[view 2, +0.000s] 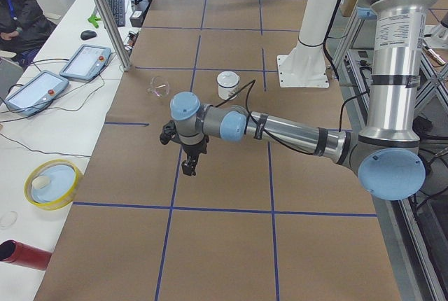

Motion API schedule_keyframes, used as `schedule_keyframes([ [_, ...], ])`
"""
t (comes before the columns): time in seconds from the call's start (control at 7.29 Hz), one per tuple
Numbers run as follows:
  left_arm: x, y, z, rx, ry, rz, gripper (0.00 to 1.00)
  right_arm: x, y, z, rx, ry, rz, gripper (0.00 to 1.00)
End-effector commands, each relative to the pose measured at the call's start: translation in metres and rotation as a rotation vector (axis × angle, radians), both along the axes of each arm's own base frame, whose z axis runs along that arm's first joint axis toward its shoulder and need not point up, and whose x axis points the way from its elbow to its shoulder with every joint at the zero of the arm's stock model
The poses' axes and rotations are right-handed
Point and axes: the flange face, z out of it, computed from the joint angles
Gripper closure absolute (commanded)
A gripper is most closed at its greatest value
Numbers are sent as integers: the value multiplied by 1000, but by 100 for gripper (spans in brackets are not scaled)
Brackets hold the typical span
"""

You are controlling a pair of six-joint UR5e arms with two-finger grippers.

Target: Remove funnel from cup

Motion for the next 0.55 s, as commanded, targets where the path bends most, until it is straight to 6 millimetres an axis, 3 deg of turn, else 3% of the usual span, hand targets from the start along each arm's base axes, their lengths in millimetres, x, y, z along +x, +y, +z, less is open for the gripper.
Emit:
schedule_keyframes([
  [0.0, -60, 14, 42, -80, -23, -29, 0, 0, 0, 0, -1, 0, 0, 0],
  [0.41, -77, 22, 56, -138, -22, -65, 0, 0, 0, 0, -1, 0, 0, 0],
])
